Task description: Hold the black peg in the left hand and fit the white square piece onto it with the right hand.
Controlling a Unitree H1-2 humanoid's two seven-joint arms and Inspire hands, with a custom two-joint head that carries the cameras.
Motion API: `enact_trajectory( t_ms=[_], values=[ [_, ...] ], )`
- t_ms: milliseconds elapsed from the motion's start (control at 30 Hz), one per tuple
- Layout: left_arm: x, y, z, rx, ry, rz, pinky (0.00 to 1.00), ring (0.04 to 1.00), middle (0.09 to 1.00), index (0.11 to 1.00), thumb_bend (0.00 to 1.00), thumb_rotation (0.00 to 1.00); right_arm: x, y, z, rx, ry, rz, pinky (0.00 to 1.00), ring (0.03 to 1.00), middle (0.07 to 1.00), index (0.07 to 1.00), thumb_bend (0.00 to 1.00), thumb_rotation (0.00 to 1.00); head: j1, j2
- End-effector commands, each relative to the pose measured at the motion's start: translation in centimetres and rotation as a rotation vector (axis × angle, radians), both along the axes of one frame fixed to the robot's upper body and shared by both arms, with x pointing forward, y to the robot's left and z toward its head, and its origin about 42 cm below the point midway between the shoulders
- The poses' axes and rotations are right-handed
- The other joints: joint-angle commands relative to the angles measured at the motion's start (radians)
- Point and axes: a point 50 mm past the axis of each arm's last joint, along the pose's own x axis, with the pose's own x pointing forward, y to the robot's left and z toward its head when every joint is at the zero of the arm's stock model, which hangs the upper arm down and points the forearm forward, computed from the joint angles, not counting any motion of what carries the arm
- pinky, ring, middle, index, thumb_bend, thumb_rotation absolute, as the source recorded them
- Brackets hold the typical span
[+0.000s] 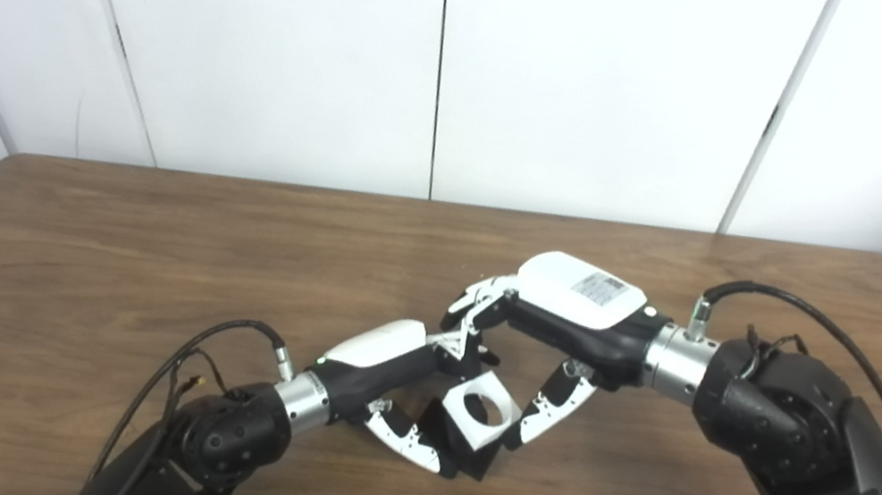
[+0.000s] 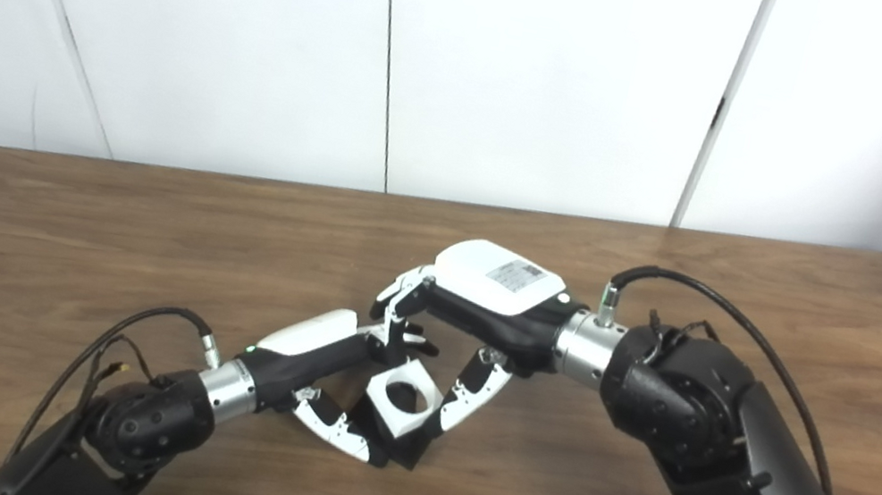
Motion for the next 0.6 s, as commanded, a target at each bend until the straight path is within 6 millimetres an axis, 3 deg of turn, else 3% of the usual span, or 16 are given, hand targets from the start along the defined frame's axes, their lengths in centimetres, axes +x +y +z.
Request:
enact_trajectory(
  t_ms=[0,567],
  values=[
    [-0.5,0.4,-2.2,0.115,0.088,0.011,0.95,0.988,0.913,0.495,0.51,0.08,0.3,0.6,1.5,0.031,-0.058,0.032,0.78,0.839,0.787,0.48,0.51,0.14,0.001,0.001],
    [-1.2,0.3,-2.5,0.123,0.083,0.006,0.95,0.989,0.911,0.495,0.51,0.08,2.0,1.6,-0.2,0.034,-0.03,0.03,0.77,0.833,0.788,0.48,0.51,0.14,0.008,0.001]
  ],
)
